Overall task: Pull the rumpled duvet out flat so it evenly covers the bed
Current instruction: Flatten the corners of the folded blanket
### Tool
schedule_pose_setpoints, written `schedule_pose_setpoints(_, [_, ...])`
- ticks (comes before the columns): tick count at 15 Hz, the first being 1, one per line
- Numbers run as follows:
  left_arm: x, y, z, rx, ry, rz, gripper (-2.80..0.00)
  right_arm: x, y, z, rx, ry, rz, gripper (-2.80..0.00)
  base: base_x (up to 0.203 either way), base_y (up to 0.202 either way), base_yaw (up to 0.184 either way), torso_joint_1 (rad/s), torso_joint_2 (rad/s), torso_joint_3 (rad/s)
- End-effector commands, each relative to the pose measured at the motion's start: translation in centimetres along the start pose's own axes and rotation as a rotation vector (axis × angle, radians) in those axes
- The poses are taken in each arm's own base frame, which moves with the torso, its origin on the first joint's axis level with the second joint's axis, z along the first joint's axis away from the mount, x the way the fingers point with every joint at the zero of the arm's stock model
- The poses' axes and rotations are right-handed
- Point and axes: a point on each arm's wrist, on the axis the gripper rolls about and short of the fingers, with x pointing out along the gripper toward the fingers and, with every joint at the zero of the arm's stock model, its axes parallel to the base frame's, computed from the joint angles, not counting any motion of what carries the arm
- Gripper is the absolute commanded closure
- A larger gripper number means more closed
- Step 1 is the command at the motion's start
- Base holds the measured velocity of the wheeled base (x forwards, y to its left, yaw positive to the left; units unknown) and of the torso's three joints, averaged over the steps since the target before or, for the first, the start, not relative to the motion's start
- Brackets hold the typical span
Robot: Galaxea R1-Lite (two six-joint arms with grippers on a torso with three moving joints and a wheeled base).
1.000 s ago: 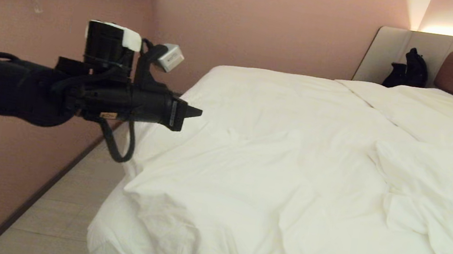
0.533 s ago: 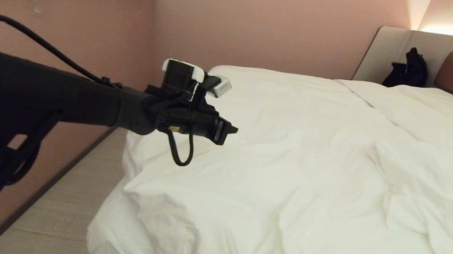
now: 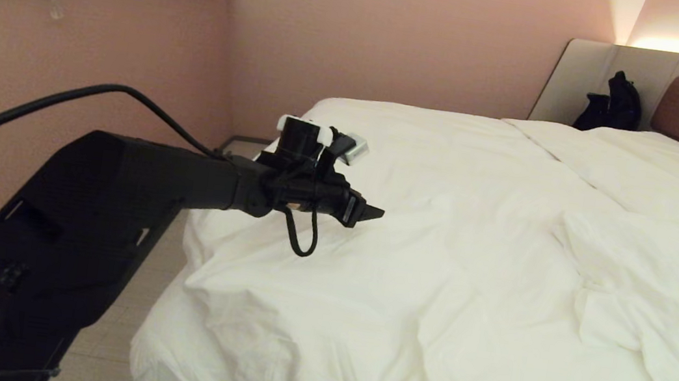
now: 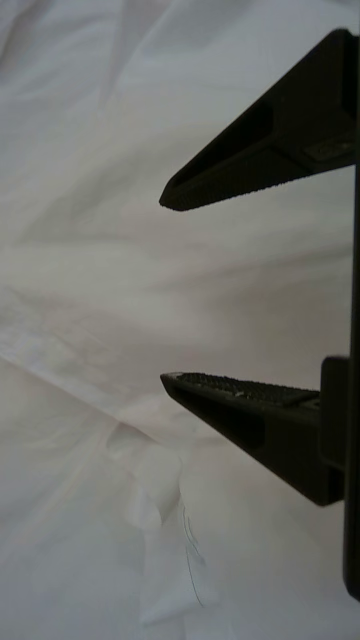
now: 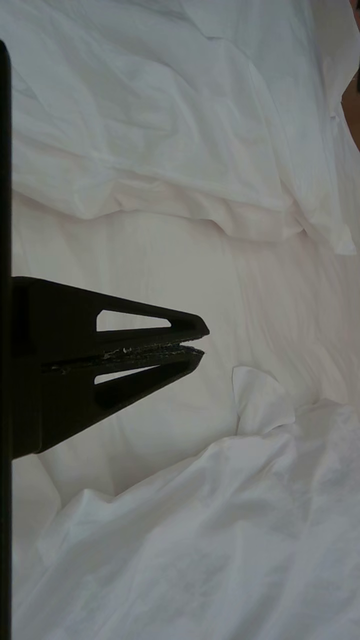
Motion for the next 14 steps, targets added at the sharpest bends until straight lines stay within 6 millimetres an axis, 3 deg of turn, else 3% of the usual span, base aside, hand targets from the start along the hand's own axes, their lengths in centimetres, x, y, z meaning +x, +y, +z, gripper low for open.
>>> schedule_pose_setpoints(1, [1.8,0.2,-2.2,0.0,0.037,-0.014,-2.8,0.0,0.0,0.0,-0.001,0.001,0.0,0.0,0.0,0.0,0.0,0.0,0.0,0.0])
schedule_pose_setpoints(5, [2.6,0.4,-3.2,0.012,0.037,-0.009,-2.8,0.0,0.0,0.0,-0.001,0.001,0.0,0.0,0.0,0.0,0.0,0.0,0.0,0.0])
schedule_pose_setpoints(11, [-1.0,-0.5,1.6,0.028,-0.046,0.007,-2.8,0.0,0.0,0.0,0.001,0.001,0.0,0.0,0.0,0.0,0.0,0.0,0.0,0.0])
schedule_pose_setpoints(14, [-0.4,-0.3,1.0,0.038,-0.043,0.006,-2.8,0.0,0.0,0.0,-0.001,0.001,0.0,0.0,0.0,0.0,0.0,0.0,0.0,0.0])
